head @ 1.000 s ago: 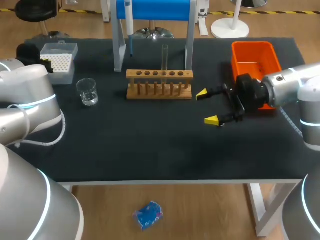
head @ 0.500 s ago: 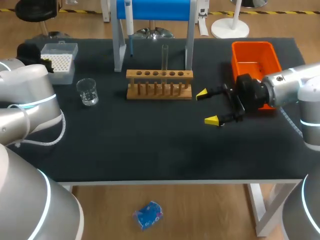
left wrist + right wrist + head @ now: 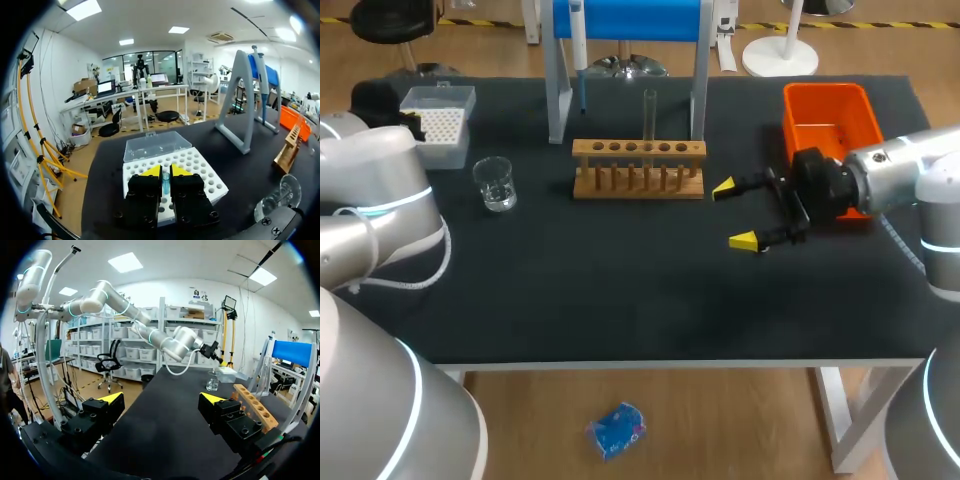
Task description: Invert the test tube, pick up the pipette, mount the tip to pipette, aspirate from beaker and dispense into the tube, eject the tip, return the pipette, and cap with the stopper.
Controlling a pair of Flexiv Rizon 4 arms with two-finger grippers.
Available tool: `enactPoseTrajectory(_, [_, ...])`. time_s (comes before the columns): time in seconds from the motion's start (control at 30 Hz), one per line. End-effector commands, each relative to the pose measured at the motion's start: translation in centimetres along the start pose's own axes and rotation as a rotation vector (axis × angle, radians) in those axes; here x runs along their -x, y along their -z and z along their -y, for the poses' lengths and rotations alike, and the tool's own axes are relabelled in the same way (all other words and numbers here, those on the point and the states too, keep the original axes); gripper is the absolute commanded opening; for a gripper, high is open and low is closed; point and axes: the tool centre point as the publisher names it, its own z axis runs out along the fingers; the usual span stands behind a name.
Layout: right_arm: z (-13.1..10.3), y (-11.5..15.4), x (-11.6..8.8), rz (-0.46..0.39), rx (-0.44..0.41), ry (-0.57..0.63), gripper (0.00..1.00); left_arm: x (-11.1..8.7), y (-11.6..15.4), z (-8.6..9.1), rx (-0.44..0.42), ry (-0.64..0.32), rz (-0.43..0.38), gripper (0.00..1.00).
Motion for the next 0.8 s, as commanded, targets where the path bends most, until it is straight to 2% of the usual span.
enactPoseTrajectory(0.03, [0.0, 0.0, -0.1, 0.002, 0.000, 0.001, 1.00, 0.0, 0.6, 0.6, 0.003, -0.004, 0.001, 0.00])
enactPoseTrajectory(0.43, [0.0, 0.0, -0.1, 0.002, 0.000, 0.001, 1.00, 0.1, 1.7, 2.2, -0.018, -0.016, 0.022, 0.00])
enactPoseTrajectory(0.8, [0.0, 0.0, -0.1, 0.002, 0.000, 0.001, 1.00, -0.2, 3.3, 4.6, -0.043, -0.018, 0.028, 0.00])
